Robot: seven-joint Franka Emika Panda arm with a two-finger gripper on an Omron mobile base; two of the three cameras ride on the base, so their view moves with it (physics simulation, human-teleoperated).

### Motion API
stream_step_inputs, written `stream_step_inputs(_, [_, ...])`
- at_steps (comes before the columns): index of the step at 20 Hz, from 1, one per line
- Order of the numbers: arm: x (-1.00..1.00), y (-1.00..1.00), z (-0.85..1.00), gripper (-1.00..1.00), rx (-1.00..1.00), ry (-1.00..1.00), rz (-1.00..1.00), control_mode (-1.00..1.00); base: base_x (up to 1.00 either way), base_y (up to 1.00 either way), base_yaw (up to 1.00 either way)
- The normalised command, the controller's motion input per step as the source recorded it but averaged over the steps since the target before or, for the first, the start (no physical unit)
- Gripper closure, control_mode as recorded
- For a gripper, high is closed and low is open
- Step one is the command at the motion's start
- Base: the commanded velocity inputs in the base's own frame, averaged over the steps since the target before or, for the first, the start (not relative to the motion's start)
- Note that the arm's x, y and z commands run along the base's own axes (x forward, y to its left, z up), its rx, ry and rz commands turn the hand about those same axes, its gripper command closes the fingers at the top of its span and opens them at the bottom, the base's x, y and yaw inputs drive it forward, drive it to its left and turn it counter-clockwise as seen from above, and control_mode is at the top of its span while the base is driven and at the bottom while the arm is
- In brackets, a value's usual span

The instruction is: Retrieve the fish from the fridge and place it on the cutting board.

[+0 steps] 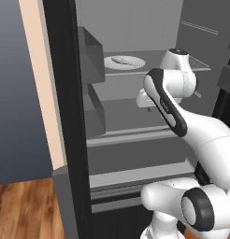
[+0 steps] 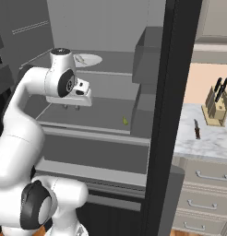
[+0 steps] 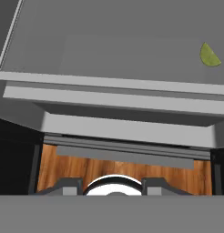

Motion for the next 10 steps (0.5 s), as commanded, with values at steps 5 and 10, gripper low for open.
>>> stream_step_inputs(5, [-0.09,0.0,0.0,-1.0,0.0,-0.07,0.03,-1.0,0.0,0.0,0.0])
stream_step_inputs(10, [-0.27,0.0,0.28,-1.0,0.0,-0.26,0.09,-1.0,0.0,0.0,0.0])
